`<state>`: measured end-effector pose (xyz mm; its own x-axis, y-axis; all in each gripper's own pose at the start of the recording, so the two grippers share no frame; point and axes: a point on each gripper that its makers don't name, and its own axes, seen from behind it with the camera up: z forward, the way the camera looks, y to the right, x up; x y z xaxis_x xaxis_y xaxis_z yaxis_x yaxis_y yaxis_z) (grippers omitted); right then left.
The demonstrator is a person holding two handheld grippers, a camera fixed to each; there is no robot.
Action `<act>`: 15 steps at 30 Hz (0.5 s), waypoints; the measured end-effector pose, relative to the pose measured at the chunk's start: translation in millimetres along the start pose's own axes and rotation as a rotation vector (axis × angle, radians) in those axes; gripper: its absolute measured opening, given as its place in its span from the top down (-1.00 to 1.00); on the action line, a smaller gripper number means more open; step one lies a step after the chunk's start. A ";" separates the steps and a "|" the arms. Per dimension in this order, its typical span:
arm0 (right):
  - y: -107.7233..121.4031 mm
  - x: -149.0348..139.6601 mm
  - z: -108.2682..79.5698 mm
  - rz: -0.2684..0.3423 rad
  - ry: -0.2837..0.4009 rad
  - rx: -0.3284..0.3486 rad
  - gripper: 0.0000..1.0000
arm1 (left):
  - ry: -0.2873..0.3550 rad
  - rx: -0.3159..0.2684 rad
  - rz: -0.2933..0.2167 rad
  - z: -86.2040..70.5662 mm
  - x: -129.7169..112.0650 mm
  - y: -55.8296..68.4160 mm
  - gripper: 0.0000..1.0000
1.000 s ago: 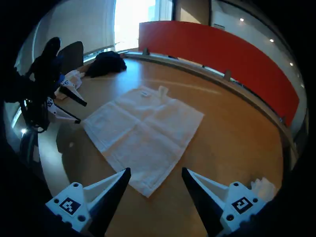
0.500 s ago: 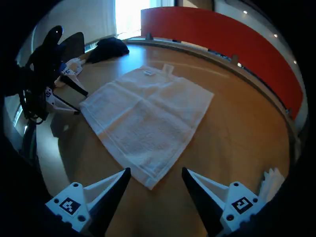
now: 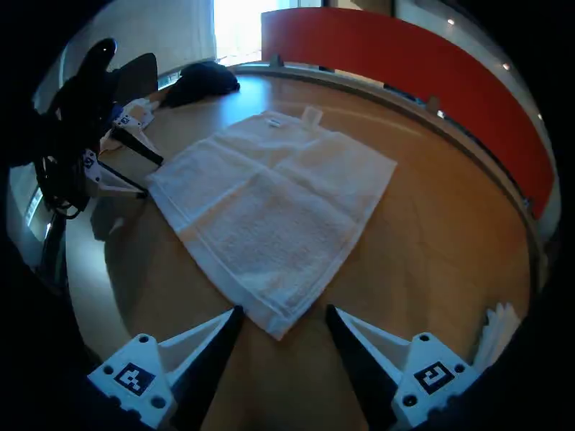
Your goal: Fold towel
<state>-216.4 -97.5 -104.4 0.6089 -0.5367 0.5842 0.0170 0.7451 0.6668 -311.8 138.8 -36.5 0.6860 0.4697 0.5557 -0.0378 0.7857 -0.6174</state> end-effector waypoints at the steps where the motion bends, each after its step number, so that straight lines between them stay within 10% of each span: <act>1: 0.0 0.0 0.0 -0.001 0.001 0.001 -0.64 | -0.002 0.004 -0.003 0.1 0.1 -0.5 -0.73; 15: -5.4 0.4 0.6 -0.008 0.005 0.016 -0.13 | -0.008 0.019 -0.019 0.5 2.0 3.6 -0.40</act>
<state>-216.8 -101.9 -107.4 0.6124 -0.5411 0.5764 0.0091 0.7338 0.6793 -310.9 142.8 -37.3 0.6806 0.4583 0.5717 -0.0392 0.8019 -0.5961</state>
